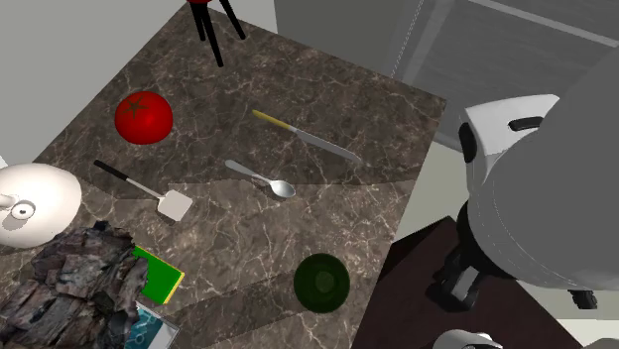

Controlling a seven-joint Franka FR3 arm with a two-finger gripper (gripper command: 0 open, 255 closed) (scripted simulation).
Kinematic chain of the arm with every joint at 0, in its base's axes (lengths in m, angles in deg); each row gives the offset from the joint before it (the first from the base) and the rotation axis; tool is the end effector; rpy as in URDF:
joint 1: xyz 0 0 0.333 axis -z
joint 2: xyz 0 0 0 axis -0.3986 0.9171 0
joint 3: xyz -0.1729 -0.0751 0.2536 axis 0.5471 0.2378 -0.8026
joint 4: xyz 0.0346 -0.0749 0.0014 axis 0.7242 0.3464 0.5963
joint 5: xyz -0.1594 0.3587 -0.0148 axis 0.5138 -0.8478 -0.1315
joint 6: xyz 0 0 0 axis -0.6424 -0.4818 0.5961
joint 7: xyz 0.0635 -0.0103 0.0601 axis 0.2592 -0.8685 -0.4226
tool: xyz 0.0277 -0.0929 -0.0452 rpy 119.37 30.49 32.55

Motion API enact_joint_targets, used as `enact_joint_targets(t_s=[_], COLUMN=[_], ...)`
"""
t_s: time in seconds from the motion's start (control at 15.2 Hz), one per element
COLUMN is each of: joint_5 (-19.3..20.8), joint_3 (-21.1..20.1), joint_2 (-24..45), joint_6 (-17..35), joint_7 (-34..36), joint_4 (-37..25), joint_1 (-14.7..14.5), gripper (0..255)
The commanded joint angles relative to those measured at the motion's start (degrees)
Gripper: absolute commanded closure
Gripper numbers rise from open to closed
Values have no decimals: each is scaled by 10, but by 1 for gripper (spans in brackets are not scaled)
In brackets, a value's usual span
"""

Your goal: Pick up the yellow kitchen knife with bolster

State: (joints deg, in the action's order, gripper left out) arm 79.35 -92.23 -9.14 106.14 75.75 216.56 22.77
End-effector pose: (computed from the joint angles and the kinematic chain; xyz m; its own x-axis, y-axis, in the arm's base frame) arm 0.2899 0.0179 0.5679 0.9747 0.1658 -0.1499 0.1850 -0.9748 0.1248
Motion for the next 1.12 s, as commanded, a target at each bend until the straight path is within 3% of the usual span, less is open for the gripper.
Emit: enact_joint_targets(t_s=[0.0,0.53,1.06], joint_5=[0,15,12], joint_3=[0,37,64], joint_2=[0,147,317], joint_6=[0,140,250], joint_7=[0,-46,-94], joint_4=[0,-13,-78], joint_1=[0,6,9], gripper=[0,0,0])
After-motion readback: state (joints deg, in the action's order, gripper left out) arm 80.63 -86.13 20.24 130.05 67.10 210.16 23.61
